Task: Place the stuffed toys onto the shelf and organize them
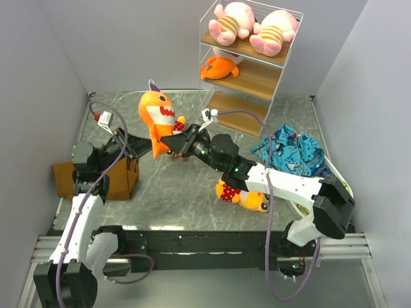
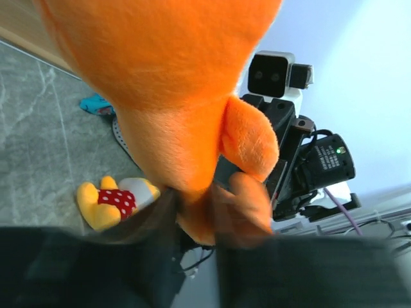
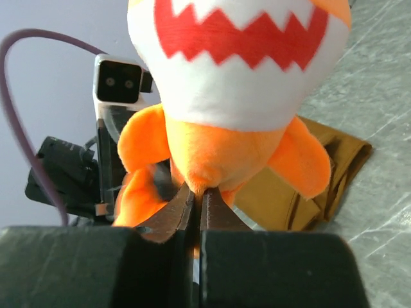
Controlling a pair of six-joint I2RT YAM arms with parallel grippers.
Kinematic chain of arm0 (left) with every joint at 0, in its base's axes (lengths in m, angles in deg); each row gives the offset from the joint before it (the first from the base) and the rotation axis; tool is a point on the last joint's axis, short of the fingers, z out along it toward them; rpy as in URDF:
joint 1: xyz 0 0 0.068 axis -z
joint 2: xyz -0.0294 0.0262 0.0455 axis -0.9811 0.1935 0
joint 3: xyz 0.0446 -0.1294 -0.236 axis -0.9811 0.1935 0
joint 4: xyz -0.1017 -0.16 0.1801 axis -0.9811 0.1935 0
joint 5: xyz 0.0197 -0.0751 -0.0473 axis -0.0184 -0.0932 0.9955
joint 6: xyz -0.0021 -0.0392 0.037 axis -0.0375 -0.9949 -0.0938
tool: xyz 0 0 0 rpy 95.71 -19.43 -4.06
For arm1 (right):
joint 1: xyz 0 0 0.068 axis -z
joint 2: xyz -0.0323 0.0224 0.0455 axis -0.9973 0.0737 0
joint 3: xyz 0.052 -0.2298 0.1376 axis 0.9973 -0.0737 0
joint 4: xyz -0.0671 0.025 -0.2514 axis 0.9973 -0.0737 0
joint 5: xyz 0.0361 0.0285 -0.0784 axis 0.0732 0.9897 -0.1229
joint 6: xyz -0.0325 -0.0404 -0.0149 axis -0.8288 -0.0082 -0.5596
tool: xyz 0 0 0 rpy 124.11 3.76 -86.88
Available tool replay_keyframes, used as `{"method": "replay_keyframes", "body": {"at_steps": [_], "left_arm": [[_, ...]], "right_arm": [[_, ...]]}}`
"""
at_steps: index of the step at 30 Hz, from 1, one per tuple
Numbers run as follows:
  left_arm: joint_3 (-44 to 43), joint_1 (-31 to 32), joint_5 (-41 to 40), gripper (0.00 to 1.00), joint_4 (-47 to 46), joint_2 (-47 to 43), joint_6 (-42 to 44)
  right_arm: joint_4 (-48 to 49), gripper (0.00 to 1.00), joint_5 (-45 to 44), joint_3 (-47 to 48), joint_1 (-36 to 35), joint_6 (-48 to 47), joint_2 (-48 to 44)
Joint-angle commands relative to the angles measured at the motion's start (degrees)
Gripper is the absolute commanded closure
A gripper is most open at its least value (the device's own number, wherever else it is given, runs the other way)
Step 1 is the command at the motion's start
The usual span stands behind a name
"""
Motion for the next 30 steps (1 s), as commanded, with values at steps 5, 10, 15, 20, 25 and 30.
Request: {"method": "replay_keyframes", "body": {"at_steps": [5, 10, 15, 20, 25, 30], "left_arm": [[-4.61, 0.97, 2.01, 0.24, 14.20, -3.11, 13.07], [-6.45, 0.97, -1.60, 0.07, 19.58, -4.61, 18.87], [-9.79, 0.96, -5.11, 0.01, 26.60, -2.94, 25.71], [-14.88, 0.79, -16.35, 0.04, 37.86, 2.32, 34.77], [-19.99, 0.35, -33.23, 0.04, 41.38, 9.97, 39.97], [-22.99, 0.26, -43.78, 0.04, 43.06, 14.29, 43.49]], "right_arm": [[7.97, 1.00, -0.87, -6.51, 0.48, -7.25, -6.15], [-0.52, 1.00, -3.17, -8.98, 1.54, -12.18, -10.98], [-5.29, 1.00, -7.55, -14.42, 1.54, -15.61, -18.00], [-8.55, 1.00, -9.84, -19.96, 1.54, -21.40, -21.01], [-12.76, 1.00, -25.25, -21.91, 1.54, -26.33, -23.82], [-16.36, 1.00, -37.26, -14.11, 3.90, -33.36, -20.49]]}}
